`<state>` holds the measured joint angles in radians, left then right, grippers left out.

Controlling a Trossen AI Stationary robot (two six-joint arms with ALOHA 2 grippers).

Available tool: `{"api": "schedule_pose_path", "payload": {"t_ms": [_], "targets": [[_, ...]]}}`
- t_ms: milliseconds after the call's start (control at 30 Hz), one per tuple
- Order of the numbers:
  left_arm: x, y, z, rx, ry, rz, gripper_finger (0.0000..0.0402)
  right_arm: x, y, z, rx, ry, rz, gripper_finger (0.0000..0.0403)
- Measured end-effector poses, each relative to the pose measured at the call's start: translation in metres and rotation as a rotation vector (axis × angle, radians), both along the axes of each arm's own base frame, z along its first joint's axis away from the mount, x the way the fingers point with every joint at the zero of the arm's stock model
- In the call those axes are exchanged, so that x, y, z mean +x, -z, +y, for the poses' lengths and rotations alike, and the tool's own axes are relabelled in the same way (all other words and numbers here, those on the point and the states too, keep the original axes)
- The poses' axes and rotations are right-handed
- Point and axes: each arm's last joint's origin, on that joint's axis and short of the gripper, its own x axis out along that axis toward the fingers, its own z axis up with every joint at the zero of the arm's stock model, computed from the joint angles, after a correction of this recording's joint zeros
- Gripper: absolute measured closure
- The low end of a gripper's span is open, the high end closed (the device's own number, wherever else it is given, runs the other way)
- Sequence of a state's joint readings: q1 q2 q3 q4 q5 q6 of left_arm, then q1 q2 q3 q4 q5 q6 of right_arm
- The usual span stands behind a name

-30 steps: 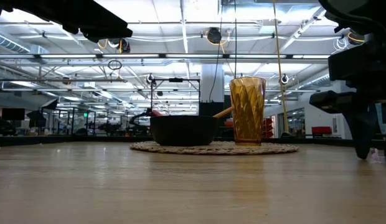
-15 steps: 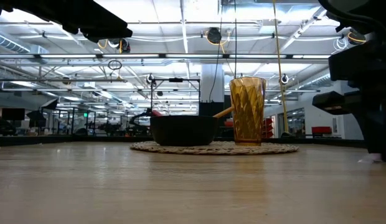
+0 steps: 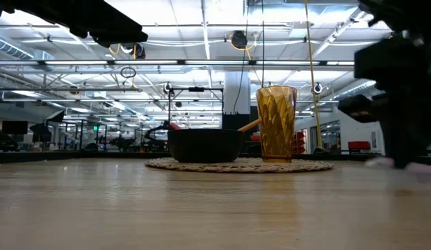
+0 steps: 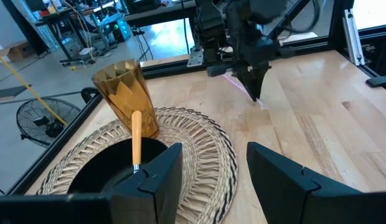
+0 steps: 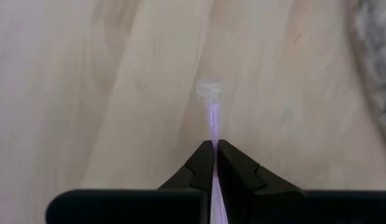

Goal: Pick & Place Utensil
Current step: Put the pink straw into the brown cup on the brown mat

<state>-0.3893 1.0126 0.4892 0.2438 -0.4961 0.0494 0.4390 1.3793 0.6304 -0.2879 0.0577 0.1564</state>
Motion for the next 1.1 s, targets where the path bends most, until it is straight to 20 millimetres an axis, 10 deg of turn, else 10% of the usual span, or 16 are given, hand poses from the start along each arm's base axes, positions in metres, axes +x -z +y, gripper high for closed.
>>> {"api": "schedule_pose_path", "payload": {"t_ms": [1100], "targets": [[0.0, 0.001, 0.0, 0.004, 0.001, 0.007, 0.0215, -0.002, -0.155, -0.067, 0.138, 0.14, -1.179, 0.0392]]}}
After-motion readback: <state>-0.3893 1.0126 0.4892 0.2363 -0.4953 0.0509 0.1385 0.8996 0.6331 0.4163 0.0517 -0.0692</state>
